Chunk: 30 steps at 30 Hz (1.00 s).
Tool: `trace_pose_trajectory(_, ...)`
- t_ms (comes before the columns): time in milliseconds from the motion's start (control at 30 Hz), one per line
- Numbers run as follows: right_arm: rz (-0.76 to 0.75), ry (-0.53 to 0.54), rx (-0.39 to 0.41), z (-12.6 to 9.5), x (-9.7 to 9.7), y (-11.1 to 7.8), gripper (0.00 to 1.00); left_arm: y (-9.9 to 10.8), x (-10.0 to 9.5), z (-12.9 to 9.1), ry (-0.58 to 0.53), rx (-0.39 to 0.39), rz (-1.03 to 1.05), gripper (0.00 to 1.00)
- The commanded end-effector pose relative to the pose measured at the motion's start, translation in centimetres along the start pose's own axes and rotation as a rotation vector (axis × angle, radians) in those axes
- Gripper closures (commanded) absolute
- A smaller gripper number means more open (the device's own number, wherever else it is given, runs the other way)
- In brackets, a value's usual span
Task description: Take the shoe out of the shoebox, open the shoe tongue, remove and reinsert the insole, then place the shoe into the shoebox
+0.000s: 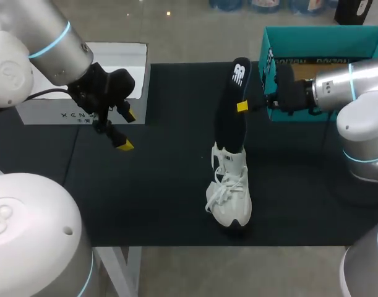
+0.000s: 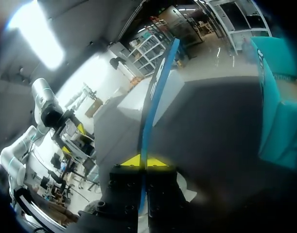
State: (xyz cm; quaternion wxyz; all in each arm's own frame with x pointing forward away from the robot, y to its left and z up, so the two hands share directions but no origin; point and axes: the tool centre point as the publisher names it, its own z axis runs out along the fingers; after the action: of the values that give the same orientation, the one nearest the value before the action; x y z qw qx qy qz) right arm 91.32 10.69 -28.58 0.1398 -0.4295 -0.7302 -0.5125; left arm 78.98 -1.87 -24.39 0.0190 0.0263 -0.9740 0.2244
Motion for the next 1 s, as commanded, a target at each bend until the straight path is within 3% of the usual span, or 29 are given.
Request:
trace_pose_trajectory(33,0.003,-0.006,-0.016,-0.1,0.3,-1.3,1.00,0.0,0.0,0.0,0.000,-0.002,0.000,0.00)
trace_pose_trajectory(600,0.028,-0.030,0.031,-0.6,1.4,-6.8,1.00,0.0,0.0,0.0,0.000,-0.002,0.000,0.00)
trace_pose_trajectory(1000,0.062,-0.014,0.132,2.5,2.0,-10.4,1.00,0.0,0.0,0.0,0.000,-0.002,0.000,0.00)
